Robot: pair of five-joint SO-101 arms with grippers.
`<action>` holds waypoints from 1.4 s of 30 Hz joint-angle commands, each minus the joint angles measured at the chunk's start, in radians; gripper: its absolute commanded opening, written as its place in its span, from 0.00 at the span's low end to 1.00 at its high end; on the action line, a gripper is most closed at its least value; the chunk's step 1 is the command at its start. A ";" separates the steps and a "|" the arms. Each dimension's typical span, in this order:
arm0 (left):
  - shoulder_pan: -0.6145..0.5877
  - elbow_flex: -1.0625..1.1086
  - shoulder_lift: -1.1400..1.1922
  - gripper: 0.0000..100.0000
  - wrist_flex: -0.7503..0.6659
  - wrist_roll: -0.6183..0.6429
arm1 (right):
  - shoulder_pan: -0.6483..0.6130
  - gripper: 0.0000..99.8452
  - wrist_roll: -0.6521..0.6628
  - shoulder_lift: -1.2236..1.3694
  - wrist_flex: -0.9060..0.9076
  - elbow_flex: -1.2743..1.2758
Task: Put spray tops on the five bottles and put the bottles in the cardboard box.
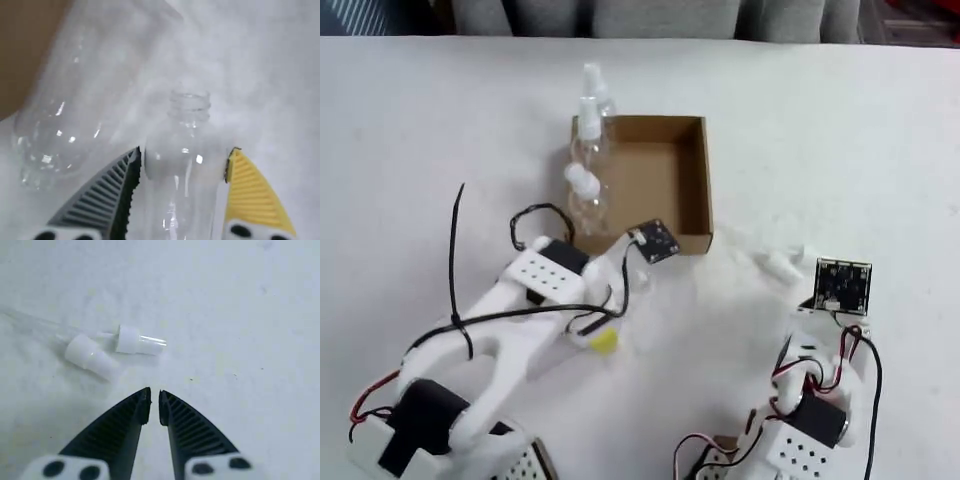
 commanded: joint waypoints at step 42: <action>-0.079 -0.031 -0.010 0.34 0.057 -0.104 | -0.002 0.02 0.011 0.007 0.012 0.008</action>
